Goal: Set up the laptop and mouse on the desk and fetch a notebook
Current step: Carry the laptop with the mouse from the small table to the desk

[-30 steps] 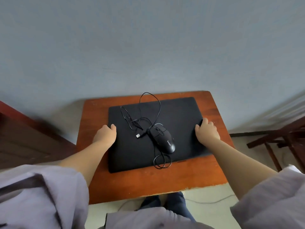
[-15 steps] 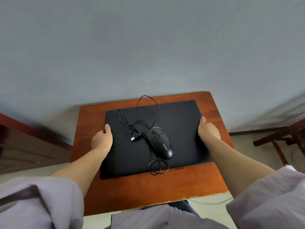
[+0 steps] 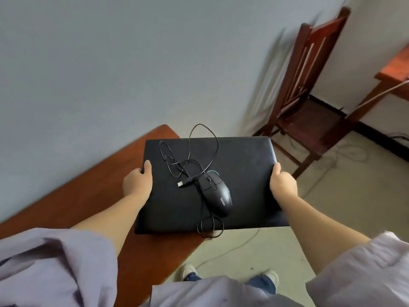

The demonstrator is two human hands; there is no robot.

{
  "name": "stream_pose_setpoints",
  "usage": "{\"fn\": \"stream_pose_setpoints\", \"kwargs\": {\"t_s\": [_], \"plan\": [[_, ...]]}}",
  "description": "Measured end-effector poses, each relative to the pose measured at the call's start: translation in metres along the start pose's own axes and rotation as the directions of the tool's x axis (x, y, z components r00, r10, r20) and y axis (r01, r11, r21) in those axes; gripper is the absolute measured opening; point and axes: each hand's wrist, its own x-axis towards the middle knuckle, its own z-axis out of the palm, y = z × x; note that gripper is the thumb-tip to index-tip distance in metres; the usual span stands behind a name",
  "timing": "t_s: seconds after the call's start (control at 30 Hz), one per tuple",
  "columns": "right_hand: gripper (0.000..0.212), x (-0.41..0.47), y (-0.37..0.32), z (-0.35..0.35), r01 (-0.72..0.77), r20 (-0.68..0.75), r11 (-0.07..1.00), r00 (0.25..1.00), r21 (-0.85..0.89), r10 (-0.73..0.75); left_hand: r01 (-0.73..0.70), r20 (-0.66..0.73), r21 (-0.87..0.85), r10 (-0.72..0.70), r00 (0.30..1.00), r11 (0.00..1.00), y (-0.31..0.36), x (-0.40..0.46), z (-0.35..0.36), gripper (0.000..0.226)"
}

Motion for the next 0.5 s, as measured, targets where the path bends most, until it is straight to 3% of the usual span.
{"fn": "stream_pose_setpoints", "kwargs": {"t_s": [0.2, 0.5], "plan": [[0.068, 0.044, 0.131, -0.129, -0.193, -0.185, 0.978, 0.961, 0.083, 0.205, -0.283, 0.189, 0.029, 0.273, 0.943, 0.959, 0.153, -0.071, 0.109, 0.061], [0.069, 0.09, 0.305, -0.296, -0.437, -0.312, 0.879, 0.822, 0.191, 0.477, -0.479, 0.402, 0.024, 0.43, 0.808, 0.878, 0.328, -0.221, 0.271, 0.064]]}}
